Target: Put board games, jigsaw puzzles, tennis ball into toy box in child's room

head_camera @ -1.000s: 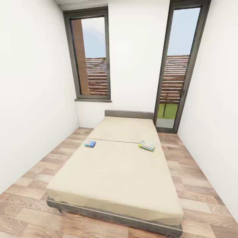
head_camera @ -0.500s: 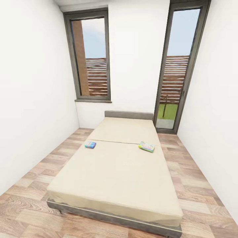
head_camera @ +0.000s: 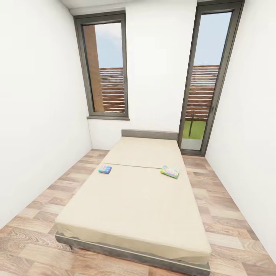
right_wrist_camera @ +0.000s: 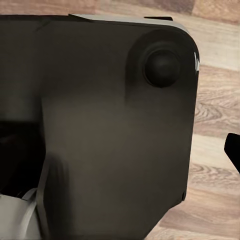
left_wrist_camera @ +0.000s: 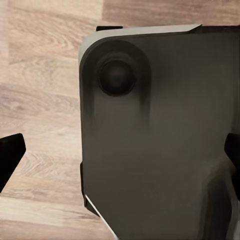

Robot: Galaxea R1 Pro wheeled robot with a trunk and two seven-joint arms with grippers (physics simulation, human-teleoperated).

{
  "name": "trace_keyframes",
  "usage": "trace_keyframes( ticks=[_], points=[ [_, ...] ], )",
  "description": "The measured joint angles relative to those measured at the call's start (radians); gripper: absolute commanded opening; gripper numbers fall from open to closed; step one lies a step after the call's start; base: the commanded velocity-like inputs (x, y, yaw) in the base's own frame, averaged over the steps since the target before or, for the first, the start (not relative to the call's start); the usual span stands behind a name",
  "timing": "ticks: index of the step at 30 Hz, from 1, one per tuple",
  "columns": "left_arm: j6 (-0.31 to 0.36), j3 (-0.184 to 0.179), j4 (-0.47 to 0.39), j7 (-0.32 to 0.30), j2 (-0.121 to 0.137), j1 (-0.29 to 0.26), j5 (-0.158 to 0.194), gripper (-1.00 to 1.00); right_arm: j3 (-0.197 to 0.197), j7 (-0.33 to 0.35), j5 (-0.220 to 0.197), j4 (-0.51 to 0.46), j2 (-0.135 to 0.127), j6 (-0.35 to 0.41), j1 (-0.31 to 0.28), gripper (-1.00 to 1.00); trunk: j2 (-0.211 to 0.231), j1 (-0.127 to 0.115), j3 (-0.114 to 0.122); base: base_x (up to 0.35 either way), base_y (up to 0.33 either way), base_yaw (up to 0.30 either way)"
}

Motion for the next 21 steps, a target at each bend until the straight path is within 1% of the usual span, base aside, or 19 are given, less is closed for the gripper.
trace_keyframes(
  ticks=[2, 7, 10, 12, 15, 17, 18, 19, 20, 21],
  points=[
    [0.0, 0.0, -0.001, 0.0, 0.0, 0.0, 0.0, 1.0, -0.001, 0.0, -0.001, 0.0, -0.001, -0.001, 0.0, 1.0, 0.014, -0.008, 0.006, 0.0, 0.0, 0.0],
    [0.001, 0.0, -0.029, 0.017, 0.0, -0.001, -0.001, 1.0, 0.001, 0.0, 0.002, 0.0, -0.014, -0.002, 0.0, 1.0, 0.049, -0.027, 0.022, 0.0, 0.0, 0.0],
    [0.004, 0.001, -0.059, 0.055, 0.0, -0.001, 0.0, 1.0, 0.002, 0.0, 0.002, 0.0, -0.018, -0.001, 0.0, 1.0, 0.07, -0.038, 0.031, 0.0, 0.0, 0.0],
    [0.008, 0.001, -0.087, 0.096, 0.0, -0.001, 0.0, 1.0, 0.001, 0.0, 0.001, 0.0, -0.019, -0.003, 0.0, 1.0, 0.084, -0.046, 0.038, 0.0, 0.0, 0.0],
    [0.011, 0.002, -0.108, 0.131, 0.003, -0.004, 0.0, 1.0, -0.002, 0.0, -0.001, 0.0, -0.02, -0.003, 0.0, 1.0, 0.105, -0.058, 0.047, 0.0, 0.0, 0.0],
    [0.013, 0.002, -0.115, 0.146, 0.013, -0.012, 0.0, 1.0, -0.003, 0.0, -0.002, 0.0, -0.019, -0.004, 0.0, 1.0, 0.119, -0.065, 0.053, 0.0, 0.0, 0.0],
    [0.017, 0.005, -0.12, 0.156, 0.026, -0.026, 0.001, 1.0, -0.004, 0.0, -0.003, 0.0, -0.019, -0.004, 0.0, 1.0, 0.126, -0.069, 0.057, 0.0, 0.0, 0.0],
    [0.02, 0.006, -0.121, 0.16, 0.034, -0.035, 0.002, 1.0, -0.005, 0.0, -0.004, -0.001, -0.019, -0.004, 0.0, 1.0, 0.133, -0.073, 0.06, 0.0, 0.0, 0.0],
    [0.03, 0.011, -0.124, 0.165, 0.046, -0.056, 0.002, 1.0, -0.006, -0.001, -0.005, -0.005, -0.018, -0.005, -0.002, 1.0, 0.14, -0.077, 0.063, 0.0, 0.0, 0.0],
    [0.038, 0.014, -0.124, 0.166, 0.052, -0.068, 0.003, 1.0, -0.007, -0.001, -0.005, -0.011, -0.018, -0.004, -0.003, 1.0, 0.147, -0.08, 0.066, 0.0, 0.0, 0.0]
  ],
)
